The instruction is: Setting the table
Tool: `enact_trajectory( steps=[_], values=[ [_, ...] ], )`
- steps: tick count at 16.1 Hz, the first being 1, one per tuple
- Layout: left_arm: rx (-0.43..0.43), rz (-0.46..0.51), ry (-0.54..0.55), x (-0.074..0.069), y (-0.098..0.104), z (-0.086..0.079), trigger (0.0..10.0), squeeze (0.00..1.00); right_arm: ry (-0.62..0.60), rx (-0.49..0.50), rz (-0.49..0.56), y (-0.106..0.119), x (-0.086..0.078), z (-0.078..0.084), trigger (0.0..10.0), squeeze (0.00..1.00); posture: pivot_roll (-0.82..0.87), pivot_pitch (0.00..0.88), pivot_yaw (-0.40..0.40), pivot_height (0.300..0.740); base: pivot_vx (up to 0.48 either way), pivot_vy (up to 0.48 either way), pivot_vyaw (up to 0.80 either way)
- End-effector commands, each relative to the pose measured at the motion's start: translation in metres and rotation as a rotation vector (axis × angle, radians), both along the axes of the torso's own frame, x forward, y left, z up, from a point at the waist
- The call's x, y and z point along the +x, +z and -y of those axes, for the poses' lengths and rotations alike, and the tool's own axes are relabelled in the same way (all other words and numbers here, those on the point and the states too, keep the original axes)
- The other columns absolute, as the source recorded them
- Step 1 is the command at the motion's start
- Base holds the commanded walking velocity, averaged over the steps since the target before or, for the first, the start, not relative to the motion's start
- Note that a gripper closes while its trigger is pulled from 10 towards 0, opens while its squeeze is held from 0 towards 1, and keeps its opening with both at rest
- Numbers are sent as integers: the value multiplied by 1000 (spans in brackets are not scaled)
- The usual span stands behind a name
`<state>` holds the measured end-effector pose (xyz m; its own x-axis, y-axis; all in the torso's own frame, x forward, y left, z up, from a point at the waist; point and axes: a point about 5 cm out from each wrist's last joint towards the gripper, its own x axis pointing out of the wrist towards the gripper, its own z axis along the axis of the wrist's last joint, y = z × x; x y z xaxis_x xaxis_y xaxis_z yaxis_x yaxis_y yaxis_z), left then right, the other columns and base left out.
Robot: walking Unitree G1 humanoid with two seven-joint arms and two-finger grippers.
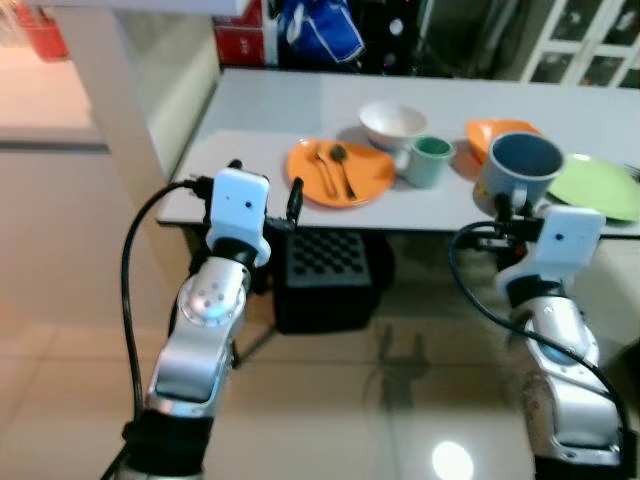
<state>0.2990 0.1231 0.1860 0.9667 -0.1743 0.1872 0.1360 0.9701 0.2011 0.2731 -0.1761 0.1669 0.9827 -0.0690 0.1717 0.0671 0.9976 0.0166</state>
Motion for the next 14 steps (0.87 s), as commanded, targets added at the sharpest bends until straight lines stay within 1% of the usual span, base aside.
enact_trajectory(
  steps=[1,9,10,11,14],
  values=[
    [0,13,-4,2,5,1,10000,184,-4,1,21,6,1,2,10000,0,-40,0,-12,740,0,-409,0],
    [13,7,-10,2,3,3,10000,176,13,15,4,3,2,-1,10000,0,-39,0,-16,740,0,-401,0],
    [26,-7,-8,2,2,3,10000,90,15,18,2,3,2,-1,10000,0,-38,0,-17,740,0,0,0],
    [21,1,-17,2,3,5,10000,71,17,19,-5,2,2,-1,10000,0,-38,0,-17,740,0,0,0],
    [14,7,-69,1,5,9,10000,71,37,34,-22,-1,2,-5,10000,0,-35,0,-12,740,0,0,0]
  ],
)
